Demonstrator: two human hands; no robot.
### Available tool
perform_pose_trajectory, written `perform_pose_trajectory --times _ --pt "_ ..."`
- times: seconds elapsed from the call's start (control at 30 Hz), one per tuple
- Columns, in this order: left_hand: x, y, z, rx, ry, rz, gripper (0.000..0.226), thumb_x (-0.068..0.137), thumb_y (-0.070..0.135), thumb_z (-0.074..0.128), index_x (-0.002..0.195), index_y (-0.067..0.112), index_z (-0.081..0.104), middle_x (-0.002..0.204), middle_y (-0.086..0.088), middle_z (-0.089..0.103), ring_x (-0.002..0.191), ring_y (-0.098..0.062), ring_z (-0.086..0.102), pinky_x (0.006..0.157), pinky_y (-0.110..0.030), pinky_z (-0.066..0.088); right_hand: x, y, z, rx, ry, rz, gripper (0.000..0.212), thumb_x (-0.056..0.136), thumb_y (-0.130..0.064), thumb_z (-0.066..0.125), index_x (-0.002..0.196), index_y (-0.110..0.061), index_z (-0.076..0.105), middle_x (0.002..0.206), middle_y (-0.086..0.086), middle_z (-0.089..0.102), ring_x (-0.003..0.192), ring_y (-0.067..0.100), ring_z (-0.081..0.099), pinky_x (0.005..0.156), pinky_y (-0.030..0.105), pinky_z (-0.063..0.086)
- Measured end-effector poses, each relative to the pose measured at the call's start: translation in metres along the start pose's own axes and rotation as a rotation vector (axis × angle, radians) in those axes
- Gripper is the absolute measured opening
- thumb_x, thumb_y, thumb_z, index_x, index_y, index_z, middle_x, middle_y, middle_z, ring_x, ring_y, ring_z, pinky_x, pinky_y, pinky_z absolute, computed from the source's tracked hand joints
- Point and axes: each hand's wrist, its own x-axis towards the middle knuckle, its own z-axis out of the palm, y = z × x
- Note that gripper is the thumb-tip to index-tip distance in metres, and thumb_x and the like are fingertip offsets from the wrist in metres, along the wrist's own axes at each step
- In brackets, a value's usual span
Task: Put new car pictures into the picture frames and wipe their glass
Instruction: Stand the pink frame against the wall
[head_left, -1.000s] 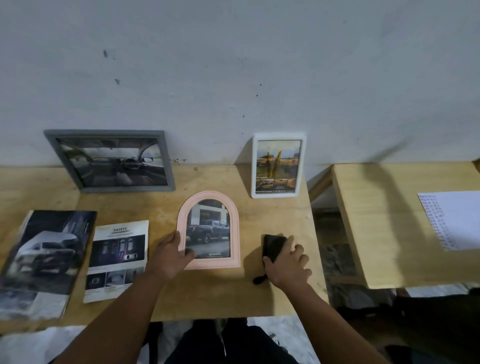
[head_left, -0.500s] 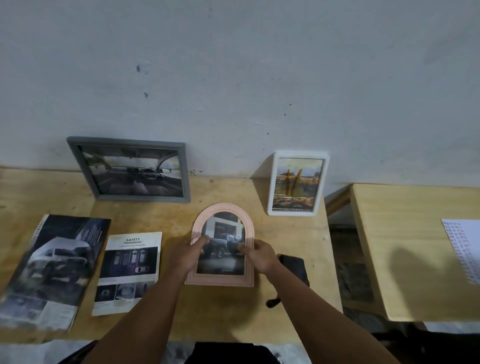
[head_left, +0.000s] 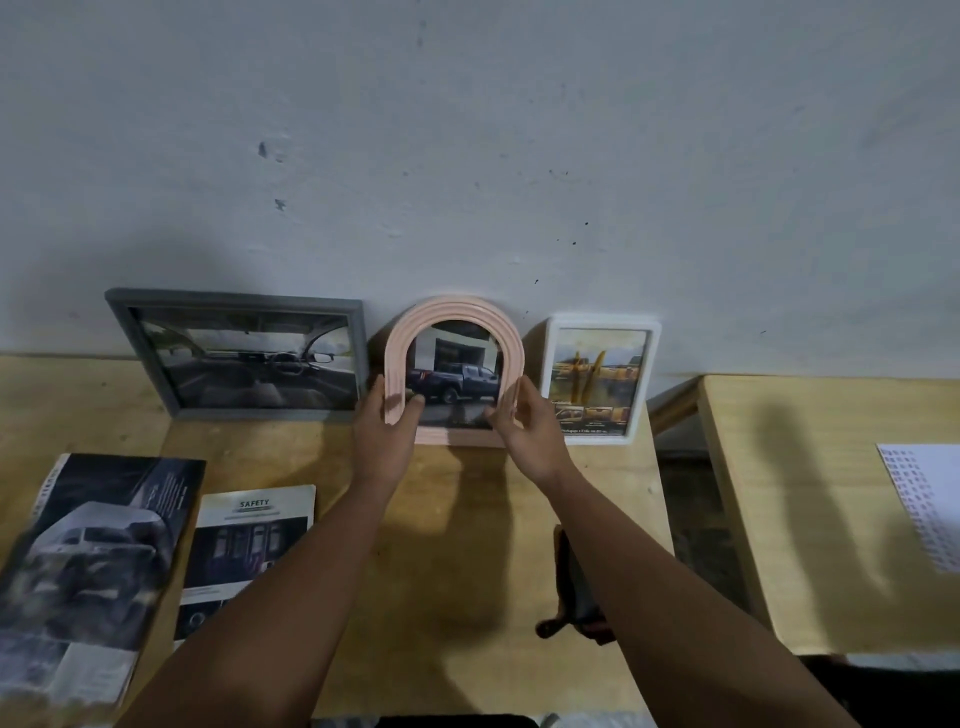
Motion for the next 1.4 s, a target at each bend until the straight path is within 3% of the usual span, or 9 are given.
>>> perform_pose_trajectory --times 0.17,0.3,0.43,0.63,0.8,0.93,1.1,1.2,1.4 --pt "-0.003 -0.001 0.011 -0.039 0.011 -0.031 0.068 0.096 0.044 0.066 0.156 0.031 0.038 0.143 0.006 0.057 0.128 -0.015 0.052 0.099 -0.035 0.042 -0.009 -0.015 -0.002 0.027 -0.006 0.002 0.083 0.082 -0.071 0.068 0.152 -0.038 0.038 0.15 -0.009 0.053 0.138 0.017 0.052 0.111 0.051 0.048" --pt "-0.025 -0.012 0.023 0.025 0.113 0.033 0.046 0.097 0.038 0.066 0.141 0.033 0.053 0.142 0.003 0.056 0.128 -0.018 0.055 0.09 -0.032 0.053 -0.034 -0.01 -0.02 0.087 0.105 0.035 0.07 0.097 -0.036 0.069 0.158 -0.029 0.036 0.153 -0.006 0.049 0.136 0.012 0.049 0.11 0.041 0.049" --pt "-0.054 0.003 0.072 0.051 -0.157 0.141 0.028 0.097 0.025 0.067 0.121 0.037 0.061 0.127 0.012 0.061 0.122 -0.012 0.058 0.095 -0.037 0.056 -0.036 0.013 -0.059 0.107 0.353 0.032 0.044 0.101 -0.025 0.064 0.144 -0.028 0.053 0.135 -0.005 0.062 0.12 0.01 0.06 0.102 0.044 0.056" --pt "-0.067 0.042 0.162 0.026 -0.342 0.001 0.067 0.096 0.037 0.067 0.154 0.038 0.035 0.145 0.005 0.048 0.124 -0.022 0.058 0.098 -0.048 0.057 -0.008 0.026 -0.13 0.178 0.567 0.128 0.046 0.103 -0.033 0.06 0.147 -0.029 0.048 0.143 0.0 0.055 0.13 0.018 0.055 0.104 0.048 0.054" --pt "-0.071 0.054 0.202 0.113 -0.311 -0.037 0.098 0.097 0.04 0.067 0.164 0.029 -0.003 0.173 0.002 0.006 0.157 -0.024 0.015 0.121 -0.043 0.029 0.019 0.031 -0.157 0.167 0.439 0.218 0.065 0.104 -0.038 0.057 0.161 -0.024 0.029 0.161 0.01 0.039 0.145 0.03 0.042 0.109 0.043 0.043" --pt "-0.054 0.058 0.215 -0.014 -0.216 -0.086 0.104 0.094 0.031 0.072 0.163 0.029 -0.006 0.17 -0.002 0.018 0.154 -0.027 0.025 0.122 -0.048 0.032 0.031 0.034 -0.163 0.233 0.322 0.277 0.074 0.102 -0.047 0.057 0.163 -0.024 0.023 0.163 0.012 0.036 0.147 0.033 0.04 0.108 0.042 0.043" --pt "-0.031 0.043 0.223 -0.048 -0.113 -0.141 0.069 0.096 0.032 0.066 0.156 0.023 0.033 0.145 -0.008 0.053 0.13 -0.032 0.055 0.105 -0.053 0.051 0.026 0.036 -0.162 0.324 0.181 0.253 0.046 0.1 -0.049 0.06 0.137 -0.022 0.056 0.131 0.006 0.067 0.11 0.015 0.068 0.072 0.021 0.056" --pt "-0.042 0.04 0.212 -0.054 -0.094 -0.063 0.031 0.104 0.032 0.054 0.133 0.021 0.056 0.118 -0.005 0.064 0.106 -0.029 0.065 0.087 -0.044 0.057 0.006 0.038 -0.166 0.406 0.191 0.303 0.043 0.098 -0.052 0.061 0.13 -0.024 0.061 0.123 0.002 0.07 0.105 0.015 0.069 0.081 0.033 0.059" --pt "-0.091 0.028 0.164 -0.031 -0.307 0.093 0.006 0.106 0.033 0.053 0.104 0.028 0.056 0.095 0.002 0.068 0.075 -0.006 0.068 0.057 -0.02 0.051 -0.052 0.062 -0.176 0.459 0.028 0.427 0.052 0.094 -0.071 0.053 0.127 -0.033 0.066 0.122 -0.002 0.072 0.111 0.023 0.069 0.09 0.044 0.058"
